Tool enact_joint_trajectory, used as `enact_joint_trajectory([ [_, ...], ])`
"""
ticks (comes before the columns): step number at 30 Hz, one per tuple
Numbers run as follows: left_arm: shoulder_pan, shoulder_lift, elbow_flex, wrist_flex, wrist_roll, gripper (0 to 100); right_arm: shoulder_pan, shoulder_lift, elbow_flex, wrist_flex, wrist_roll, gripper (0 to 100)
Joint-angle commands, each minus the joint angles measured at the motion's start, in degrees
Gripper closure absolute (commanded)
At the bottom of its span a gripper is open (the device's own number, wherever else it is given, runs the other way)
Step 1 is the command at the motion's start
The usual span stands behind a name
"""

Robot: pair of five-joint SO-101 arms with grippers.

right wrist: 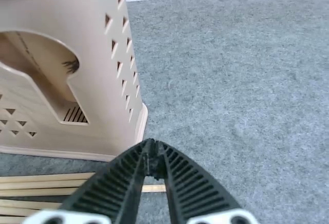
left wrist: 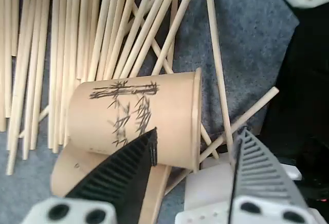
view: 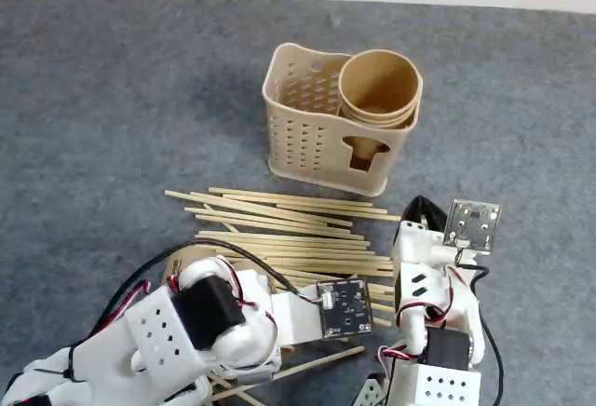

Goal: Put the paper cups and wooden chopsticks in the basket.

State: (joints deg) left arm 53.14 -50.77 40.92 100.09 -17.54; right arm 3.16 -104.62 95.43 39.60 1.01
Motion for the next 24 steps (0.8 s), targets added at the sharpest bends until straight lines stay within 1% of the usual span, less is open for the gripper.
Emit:
enact_joint_trajectory([
  [1,-1.98,-0.4,1.71,-3.43,-0.26,76,-1.1,-0.84,1.27,-1.63,0.7,98.9],
  [5,-6.64,-0.4,5.67,-8.35,-0.7,76,-1.1,-0.84,1.27,-1.63,0.7,98.9],
  [7,-8.92,-0.57,7.52,-9.67,-3.6,76,-1.1,-0.84,1.27,-1.63,0.7,98.9],
  [10,-13.32,-0.84,7.16,-10.29,-7.74,80,-1.1,-0.84,1.27,-1.63,0.79,98.9],
  [13,-16.31,-0.84,4.35,-9.85,-9.67,84,-1.19,-0.84,1.27,-1.63,2.29,98.9],
  [18,-17.89,-0.84,3.03,-10.29,-10.81,87,-1.19,-0.84,1.27,-1.63,2.46,98.9],
  [24,-17.8,-0.84,3.03,-11.16,-11.34,97,-1.19,-0.84,1.27,-1.63,2.55,98.9],
])
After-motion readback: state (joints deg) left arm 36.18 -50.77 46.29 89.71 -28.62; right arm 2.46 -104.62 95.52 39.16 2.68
